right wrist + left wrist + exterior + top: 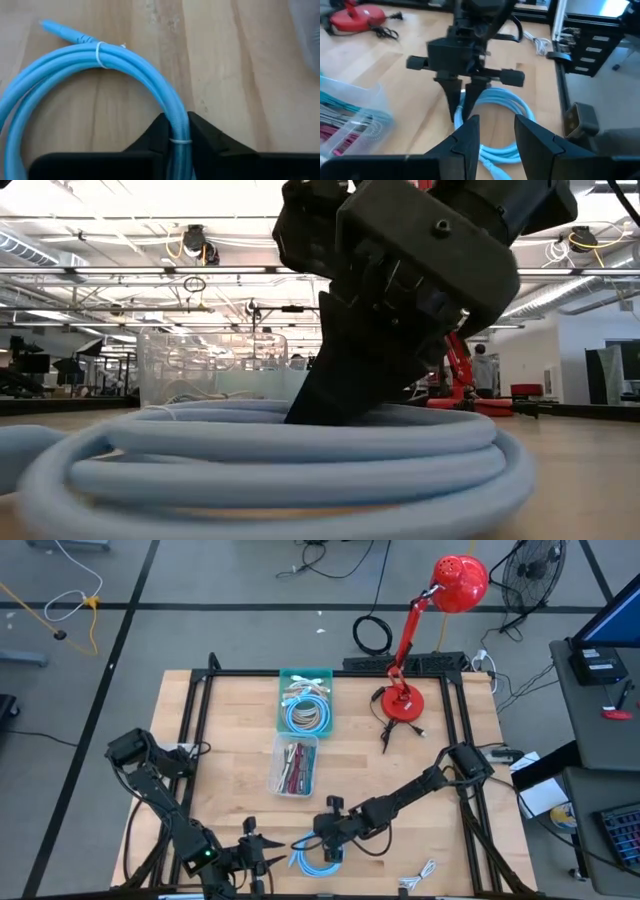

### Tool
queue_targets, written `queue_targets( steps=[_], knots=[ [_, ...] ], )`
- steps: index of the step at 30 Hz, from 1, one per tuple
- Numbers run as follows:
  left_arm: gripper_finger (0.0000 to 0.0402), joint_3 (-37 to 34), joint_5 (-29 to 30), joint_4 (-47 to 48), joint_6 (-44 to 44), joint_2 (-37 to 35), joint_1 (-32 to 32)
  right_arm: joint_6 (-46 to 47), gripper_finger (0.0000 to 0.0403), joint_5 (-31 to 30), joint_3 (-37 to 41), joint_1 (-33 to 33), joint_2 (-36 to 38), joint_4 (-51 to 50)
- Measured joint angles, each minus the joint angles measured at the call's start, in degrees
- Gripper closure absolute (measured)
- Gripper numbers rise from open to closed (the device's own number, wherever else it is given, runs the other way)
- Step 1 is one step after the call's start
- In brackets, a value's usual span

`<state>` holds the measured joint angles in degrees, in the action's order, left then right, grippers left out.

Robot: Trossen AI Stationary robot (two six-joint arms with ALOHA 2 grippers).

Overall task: Pick & Place USB Port
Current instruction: Put the blue rolled USB cable into the blue bin

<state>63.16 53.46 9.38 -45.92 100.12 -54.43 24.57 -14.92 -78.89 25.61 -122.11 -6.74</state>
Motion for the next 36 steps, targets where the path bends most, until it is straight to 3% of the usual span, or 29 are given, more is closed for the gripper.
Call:
queue_targets(
  steps=[4,9,13,18,21,29,36],
  knots=[
    [0.0277,0.0,6.3,2.6,-0.7,0.0,0.0,-1.3,0.0368,-5.2,0.3,-0.2,2.5,-1.5],
    [0.0277,0.0,18.6,13.9,-13.0,-0.1,0.0,-3.5,0.0368,-10.6,0.4,-2.4,11.2,-1.1],
    [0.0277,0.0,21.3,26.0,-24.8,-1.2,0.4,-9.1,0.0368,-13.3,0.2,-5.2,18.9,-1.6],
    [0.0277,0.0,21.3,35.3,-32.6,-1.8,1.2,-16.0,0.0368,-16.5,0.2,-11.5,26.7,-2.3],
    [0.0277,0.0,21.2,37.9,-34.2,-1.8,1.9,-17.8,0.0368,-14.0,0.1,-16.5,28.9,-3.1],
    [0.0277,0.0,21.2,39.4,-33.7,-1.8,4.3,-18.2,0.0368,2.3,0.1,-31.5,27.3,-3.9],
    [0.0277,0.0,21.1,40.3,-33.6,-1.8,6.1,-19.8,0.0368,8.7,0.2,-42.3,25.5,-1.7]
  ],
)
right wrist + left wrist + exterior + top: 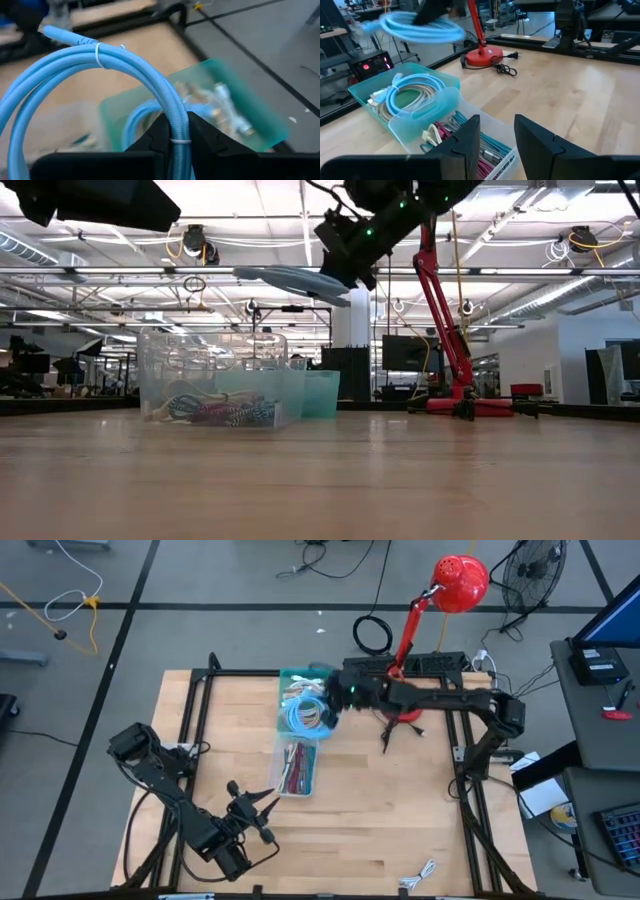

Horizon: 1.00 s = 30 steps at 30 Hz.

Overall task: Pick & Place USB Port
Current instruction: Put the blue rolled USB cable into the blue bin

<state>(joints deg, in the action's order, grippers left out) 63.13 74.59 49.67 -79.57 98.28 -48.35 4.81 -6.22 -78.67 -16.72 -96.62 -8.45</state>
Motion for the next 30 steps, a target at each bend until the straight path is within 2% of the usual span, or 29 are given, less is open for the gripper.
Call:
queue_targets(
  steps=[10,13,19,30],
  knots=[
    [0.0277,0.0,0.0,0.2,0.4,0.0,2.0,-1.4,0.0368,6.7,-1.9,-9.7,0.0,4.3],
    [0.0277,0.0,-0.1,0.2,1.0,0.0,2.5,-2.6,0.0368,6.5,-4.3,-11.0,-1.1,4.3],
    [0.0277,0.0,-0.9,0.2,2.0,0.0,4.2,-3.1,0.0368,8.2,-13.6,-13.6,-8.0,1.2],
    [0.0277,0.0,-3.0,0.4,3.4,0.0,4.7,-4.4,0.0368,9.7,-34.7,-16.2,-25.6,-15.8]
  ],
)
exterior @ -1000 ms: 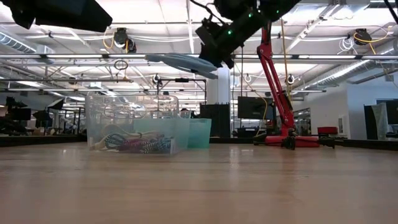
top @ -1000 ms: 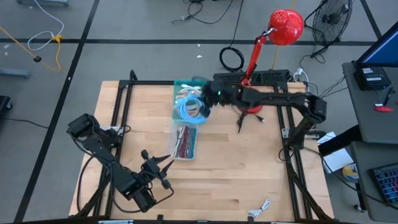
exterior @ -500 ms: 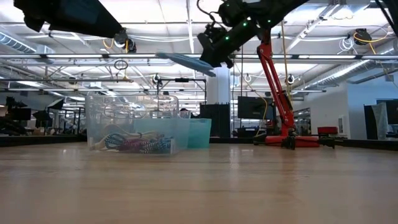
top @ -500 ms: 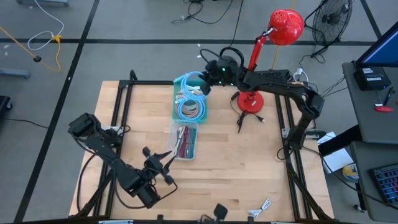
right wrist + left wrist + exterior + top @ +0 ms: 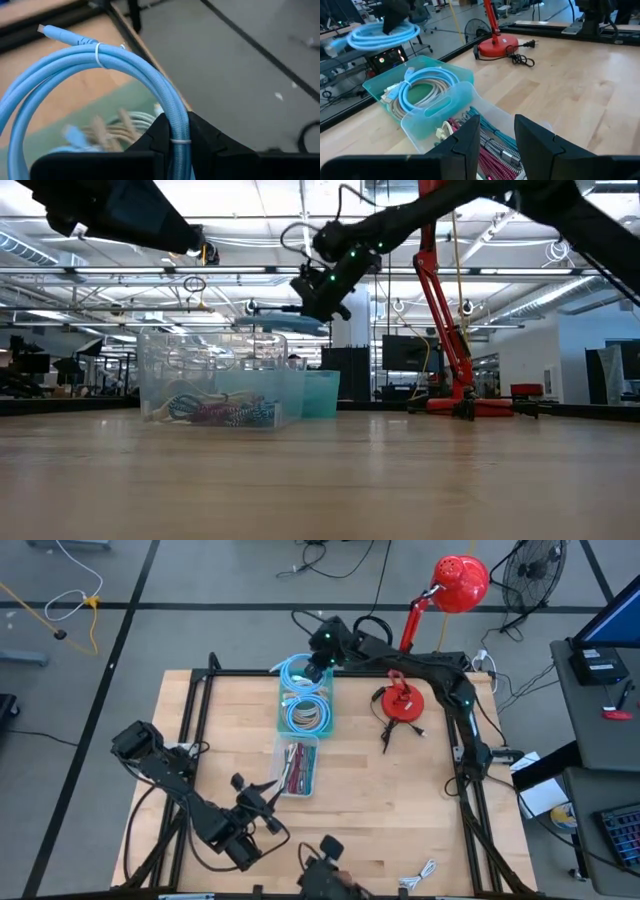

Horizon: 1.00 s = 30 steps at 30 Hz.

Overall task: Pick & Place USB Port
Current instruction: Put the blue rolled USB cable into the blue bin

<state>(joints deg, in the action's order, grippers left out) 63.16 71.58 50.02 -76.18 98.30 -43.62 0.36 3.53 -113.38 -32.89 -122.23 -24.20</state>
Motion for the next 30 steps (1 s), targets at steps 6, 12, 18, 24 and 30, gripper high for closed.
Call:
queue_targets(
  steps=[6,12,18,24,30],
  knots=[
    [0.0277,0.0,-0.4,0.3,0.0,0.0,-0.8,2.3,0.0368,4.3,-3.0,-3.2,-4.4,-4.8],
    [0.0277,0.0,-0.5,0.4,-0.3,0.0,-0.9,2.4,0.0368,5.7,-2.5,-3.8,-4.4,-5.9],
    [0.0277,0.0,-0.5,0.4,-0.4,0.0,-0.7,1.9,0.0367,5.6,-2.3,-1.7,-4.4,-6.8],
    [0.0277,0.0,-0.5,0.3,-0.4,0.0,-0.7,0.0,0.0368,1.0,-1.5,1.1,-4.4,-6.1],
    [0.0277,0.0,-0.7,0.3,-0.4,0.0,-0.9,0.4,0.0367,-0.9,0.0,2.4,-4.3,-6.2]
  ],
)
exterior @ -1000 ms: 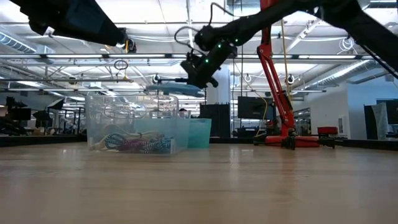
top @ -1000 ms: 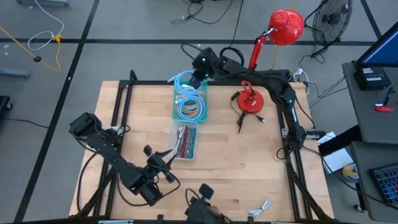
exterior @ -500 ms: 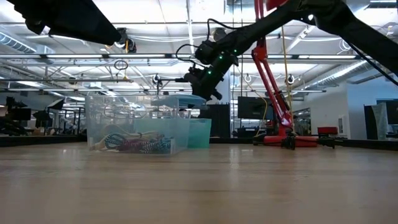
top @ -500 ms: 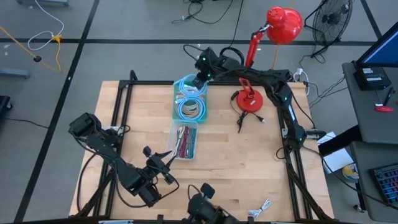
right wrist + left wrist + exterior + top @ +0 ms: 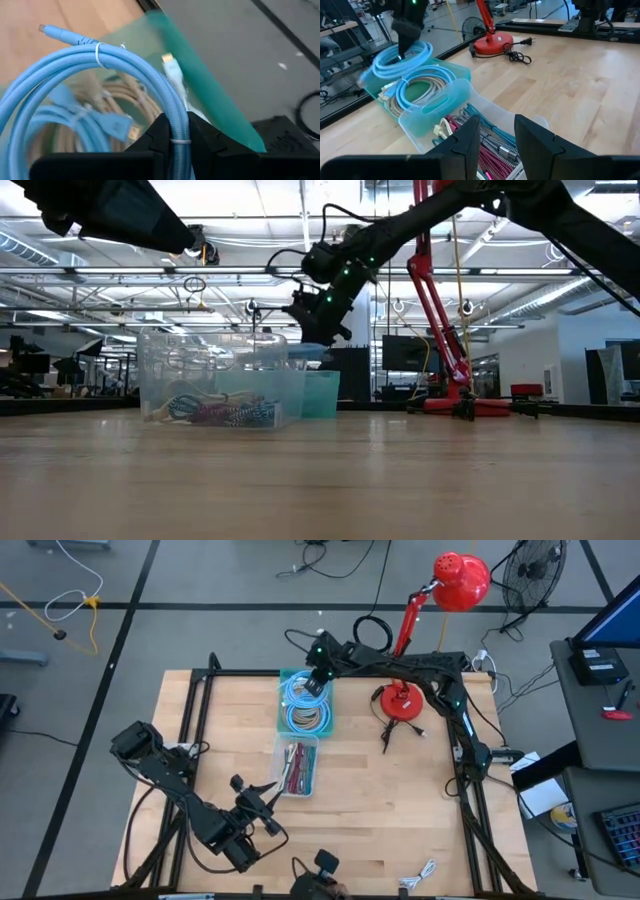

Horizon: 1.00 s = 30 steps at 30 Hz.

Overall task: Pick & Place USB Port
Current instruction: Put the blue rolled USB cable into the blue bin

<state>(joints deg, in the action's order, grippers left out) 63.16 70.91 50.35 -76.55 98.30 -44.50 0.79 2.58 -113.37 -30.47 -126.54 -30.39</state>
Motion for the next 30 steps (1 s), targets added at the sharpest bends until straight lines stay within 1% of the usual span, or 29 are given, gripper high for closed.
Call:
queue_targets(
  steps=[1,7,11,14,19,22,27,30],
  knots=[
    [0.0277,0.0,-0.2,0.0,0.0,0.0,-0.1,0.0,0.0367,-1.3,0.7,0.4,0.0,0.4],
    [0.0277,0.0,-0.3,0.0,0.0,0.0,-0.6,0.0,0.0366,-2.9,5.6,2.4,0.0,3.7],
    [0.0277,0.0,-0.4,0.0,0.0,0.0,-0.6,0.2,0.0366,-6.2,10.2,3.6,0.1,8.4],
    [0.0277,0.0,-0.4,0.1,-0.1,0.0,-0.6,0.2,0.0365,-8.7,12.0,4.5,0.5,9.8],
    [0.0277,0.0,-0.4,0.4,-0.2,0.0,-0.6,-0.1,0.0365,-10.1,12.5,5.9,0.6,9.8],
    [0.0277,0.0,-0.4,0.4,-0.2,0.0,-0.6,-0.9,0.0365,-12.9,12.6,6.7,1.1,9.3],
    [0.0277,0.0,-0.5,0.4,-0.5,0.0,-0.6,-1.3,0.0365,-13.2,12.7,7.6,2.5,8.1],
    [0.0277,0.0,-0.9,0.4,-0.5,0.0,-0.6,-1.5,0.0365,-14.7,12.7,8.5,3.1,7.5]
  ],
)
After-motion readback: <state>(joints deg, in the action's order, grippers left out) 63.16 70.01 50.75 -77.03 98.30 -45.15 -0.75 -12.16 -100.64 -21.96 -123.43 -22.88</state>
